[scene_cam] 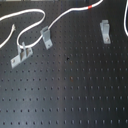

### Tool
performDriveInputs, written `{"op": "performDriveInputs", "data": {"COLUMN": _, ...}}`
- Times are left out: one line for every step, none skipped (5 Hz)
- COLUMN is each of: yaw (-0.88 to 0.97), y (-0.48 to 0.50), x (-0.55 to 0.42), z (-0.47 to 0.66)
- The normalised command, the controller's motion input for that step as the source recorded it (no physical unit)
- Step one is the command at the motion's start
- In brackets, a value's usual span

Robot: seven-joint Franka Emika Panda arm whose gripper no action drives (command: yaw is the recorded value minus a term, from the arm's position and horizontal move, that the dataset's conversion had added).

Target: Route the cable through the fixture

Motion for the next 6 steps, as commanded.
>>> {"op": "performDriveInputs", "data": {"yaw": 0.00, "y": 0.021, "x": 0.002, "z": 0.00}}
{"op": "performDriveInputs", "data": {"yaw": -0.07, "y": 0.005, "x": -0.034, "z": 0.03}}
{"op": "performDriveInputs", "data": {"yaw": -0.29, "y": 0.310, "x": -0.253, "z": 0.33}}
{"op": "performDriveInputs", "data": {"yaw": -0.44, "y": 0.234, "x": -0.107, "z": 0.28}}
{"op": "performDriveInputs", "data": {"yaw": -0.53, "y": 0.263, "x": -0.088, "z": 0.32}}
{"op": "performDriveInputs", "data": {"yaw": -0.13, "y": 0.411, "x": -0.144, "z": 0.32}}
